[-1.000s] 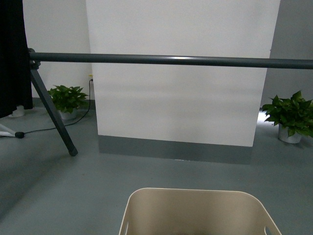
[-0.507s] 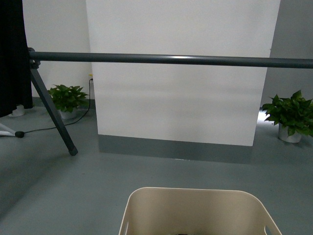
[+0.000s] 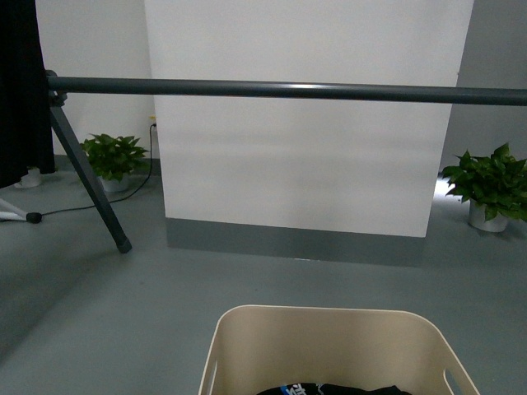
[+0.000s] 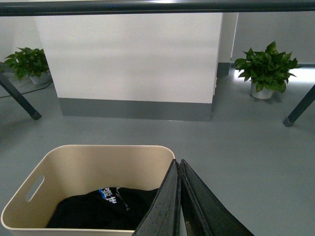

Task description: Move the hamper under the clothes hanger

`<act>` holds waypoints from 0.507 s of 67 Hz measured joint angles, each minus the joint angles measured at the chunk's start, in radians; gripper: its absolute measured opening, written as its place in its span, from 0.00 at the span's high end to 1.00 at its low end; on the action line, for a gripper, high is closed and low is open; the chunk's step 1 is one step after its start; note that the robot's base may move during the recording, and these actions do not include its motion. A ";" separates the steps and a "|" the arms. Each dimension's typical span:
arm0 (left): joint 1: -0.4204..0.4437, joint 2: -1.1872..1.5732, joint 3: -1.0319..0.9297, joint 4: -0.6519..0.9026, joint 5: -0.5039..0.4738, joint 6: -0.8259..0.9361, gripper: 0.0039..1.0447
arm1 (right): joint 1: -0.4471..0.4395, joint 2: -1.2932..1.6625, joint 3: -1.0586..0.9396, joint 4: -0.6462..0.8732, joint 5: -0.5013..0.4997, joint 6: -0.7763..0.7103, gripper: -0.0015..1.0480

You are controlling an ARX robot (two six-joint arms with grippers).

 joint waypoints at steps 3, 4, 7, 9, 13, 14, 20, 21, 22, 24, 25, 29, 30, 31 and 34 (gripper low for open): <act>0.000 0.000 0.000 0.000 0.000 0.000 0.97 | 0.000 0.000 0.000 0.000 0.000 0.000 0.98; 0.000 0.000 0.000 0.000 0.000 0.000 0.97 | 0.000 0.000 0.000 0.000 0.000 0.000 0.98; 0.000 0.000 0.000 0.000 0.000 0.000 0.92 | 0.000 0.000 0.000 0.000 0.000 -0.001 0.97; 0.000 0.000 0.000 0.000 0.000 0.000 0.87 | 0.000 0.000 0.000 0.000 0.000 -0.001 0.93; 0.000 0.000 0.000 0.000 0.000 0.000 0.75 | 0.000 0.000 0.000 0.000 0.000 -0.001 0.81; 0.000 0.000 0.000 0.000 0.000 0.000 0.73 | 0.000 0.000 0.000 0.000 0.000 -0.001 0.79; 0.000 0.000 0.000 0.000 0.000 0.000 0.60 | 0.000 0.000 0.000 0.000 0.000 -0.001 0.66; 0.000 0.000 0.000 0.000 0.000 0.000 0.56 | 0.000 0.000 0.000 0.000 0.000 -0.001 0.63; 0.000 0.000 0.000 0.000 0.000 0.000 0.54 | 0.000 0.000 0.000 0.000 0.000 -0.001 0.61; 0.000 0.000 0.000 0.000 0.000 0.000 0.49 | 0.000 0.000 0.000 0.000 0.000 -0.001 0.56; 0.000 0.000 0.000 0.000 0.000 0.000 0.47 | 0.000 0.000 0.000 0.000 0.000 -0.001 0.54; 0.000 0.000 0.000 0.000 0.000 0.000 0.39 | 0.000 0.000 0.000 0.000 0.000 -0.001 0.46; 0.000 0.000 0.000 0.000 0.000 0.000 0.35 | 0.000 0.000 0.000 0.000 0.000 -0.001 0.42; 0.000 0.000 0.000 0.000 0.000 0.000 0.33 | 0.000 0.000 0.000 0.000 0.000 -0.001 0.41; 0.000 0.000 0.000 0.000 0.000 0.000 0.23 | 0.000 0.000 0.000 0.000 0.000 -0.001 0.31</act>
